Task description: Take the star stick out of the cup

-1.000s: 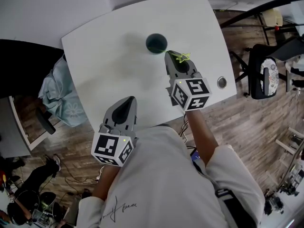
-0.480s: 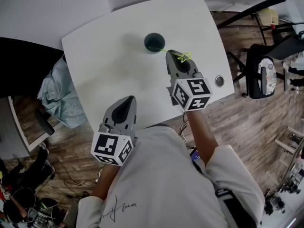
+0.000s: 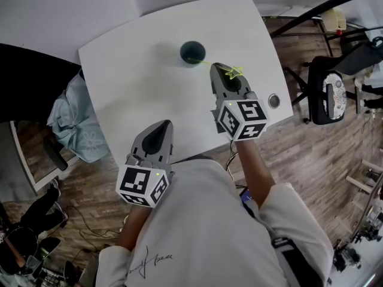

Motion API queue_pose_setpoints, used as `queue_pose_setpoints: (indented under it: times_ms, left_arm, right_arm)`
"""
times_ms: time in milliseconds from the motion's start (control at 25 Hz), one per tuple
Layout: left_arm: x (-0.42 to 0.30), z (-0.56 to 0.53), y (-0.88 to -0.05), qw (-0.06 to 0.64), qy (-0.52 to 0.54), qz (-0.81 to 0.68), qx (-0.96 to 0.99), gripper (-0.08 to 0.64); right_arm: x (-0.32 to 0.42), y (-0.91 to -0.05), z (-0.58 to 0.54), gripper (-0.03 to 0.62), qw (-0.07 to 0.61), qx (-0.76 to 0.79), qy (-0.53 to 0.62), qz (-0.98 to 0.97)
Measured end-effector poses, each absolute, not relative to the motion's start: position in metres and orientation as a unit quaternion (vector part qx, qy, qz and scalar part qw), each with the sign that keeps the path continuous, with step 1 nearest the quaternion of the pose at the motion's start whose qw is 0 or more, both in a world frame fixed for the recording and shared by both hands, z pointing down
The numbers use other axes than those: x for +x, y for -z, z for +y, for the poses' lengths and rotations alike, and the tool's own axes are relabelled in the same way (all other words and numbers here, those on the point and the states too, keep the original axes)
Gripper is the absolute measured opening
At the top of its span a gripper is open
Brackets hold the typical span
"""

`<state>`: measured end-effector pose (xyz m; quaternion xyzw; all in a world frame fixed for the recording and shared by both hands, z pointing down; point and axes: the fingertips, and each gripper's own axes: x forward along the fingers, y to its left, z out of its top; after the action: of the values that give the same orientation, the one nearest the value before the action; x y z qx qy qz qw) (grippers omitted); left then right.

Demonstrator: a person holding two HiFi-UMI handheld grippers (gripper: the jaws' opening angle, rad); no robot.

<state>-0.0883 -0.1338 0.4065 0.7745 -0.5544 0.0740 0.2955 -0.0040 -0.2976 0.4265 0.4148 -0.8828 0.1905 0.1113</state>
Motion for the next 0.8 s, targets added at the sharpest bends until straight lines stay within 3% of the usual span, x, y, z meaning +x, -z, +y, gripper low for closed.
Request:
queue_pose_setpoints:
  times_ms: [800]
  left_arm:
    - [-0.068,-0.126,-0.392,0.274,-0.059,-0.558,0.781,0.002]
  right_arm:
    - [0.015,-0.391,-0.288,0.026,0.082,0.412,-0.169,-0.891]
